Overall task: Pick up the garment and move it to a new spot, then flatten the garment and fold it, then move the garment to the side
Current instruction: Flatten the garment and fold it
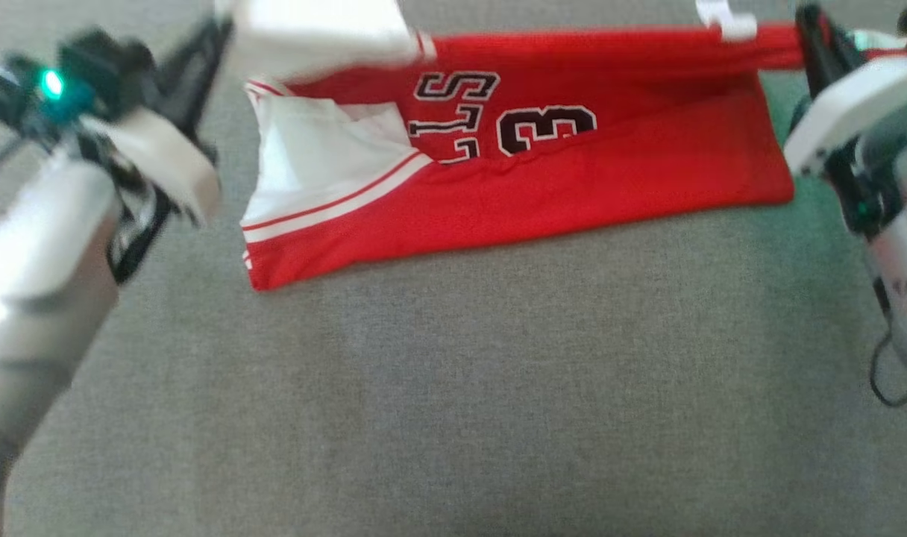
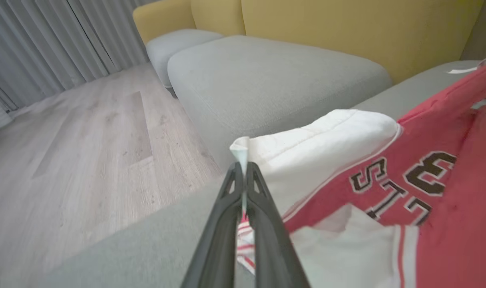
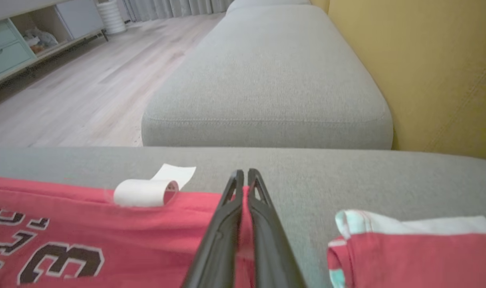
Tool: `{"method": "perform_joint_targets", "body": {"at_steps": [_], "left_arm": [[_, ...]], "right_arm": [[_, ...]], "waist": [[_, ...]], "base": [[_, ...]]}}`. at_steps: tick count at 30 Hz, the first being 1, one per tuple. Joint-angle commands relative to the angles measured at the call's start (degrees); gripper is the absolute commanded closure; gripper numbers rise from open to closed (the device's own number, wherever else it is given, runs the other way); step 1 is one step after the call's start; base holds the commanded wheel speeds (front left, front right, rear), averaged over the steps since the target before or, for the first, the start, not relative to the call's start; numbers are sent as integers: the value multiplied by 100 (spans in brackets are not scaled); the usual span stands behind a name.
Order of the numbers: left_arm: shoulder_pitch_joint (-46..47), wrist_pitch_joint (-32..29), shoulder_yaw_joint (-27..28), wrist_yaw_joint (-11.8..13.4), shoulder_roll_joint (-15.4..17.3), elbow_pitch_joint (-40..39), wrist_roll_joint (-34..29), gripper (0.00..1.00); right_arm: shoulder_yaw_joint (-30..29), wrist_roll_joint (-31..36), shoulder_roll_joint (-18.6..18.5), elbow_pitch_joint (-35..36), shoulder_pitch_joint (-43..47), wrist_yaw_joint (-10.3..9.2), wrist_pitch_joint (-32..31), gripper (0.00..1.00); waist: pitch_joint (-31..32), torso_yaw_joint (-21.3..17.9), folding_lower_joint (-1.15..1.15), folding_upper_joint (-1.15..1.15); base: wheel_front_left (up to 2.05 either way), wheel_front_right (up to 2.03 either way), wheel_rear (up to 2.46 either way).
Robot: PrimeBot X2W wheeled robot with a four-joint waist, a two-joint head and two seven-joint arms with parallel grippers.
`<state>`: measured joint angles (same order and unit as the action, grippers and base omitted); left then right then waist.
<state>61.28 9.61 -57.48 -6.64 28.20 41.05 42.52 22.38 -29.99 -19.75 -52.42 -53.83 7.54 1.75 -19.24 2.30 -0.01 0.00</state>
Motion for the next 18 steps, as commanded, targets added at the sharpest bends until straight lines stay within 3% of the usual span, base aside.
{"method": "perform_joint_targets", "body": {"at_steps": [1,7,12,18], "left_arm": [[68,-104,141,-15,339,-225,62,100],[-619,-950,-171,-18,777,-1235,323,100],[-1020,-1606,-324,188,1164,-2016,525,100],[-1252,-2034,-466,332,1341,-2475,642,100]], "right_arm": [[119,-100,-115,204,110,-5,-48,100],[577,-497,-488,370,597,-5,-462,100],[1015,-681,-765,540,785,-5,-848,100],[1381,-766,-937,618,804,-5,-1219,100]], "waist": [[116,55,1,0],[300,113,1,0],[334,107,1,0],[285,62,1,0]], "base": [[0,0,0],[0,0,0],[0,0,0],[0,0,0]]}}
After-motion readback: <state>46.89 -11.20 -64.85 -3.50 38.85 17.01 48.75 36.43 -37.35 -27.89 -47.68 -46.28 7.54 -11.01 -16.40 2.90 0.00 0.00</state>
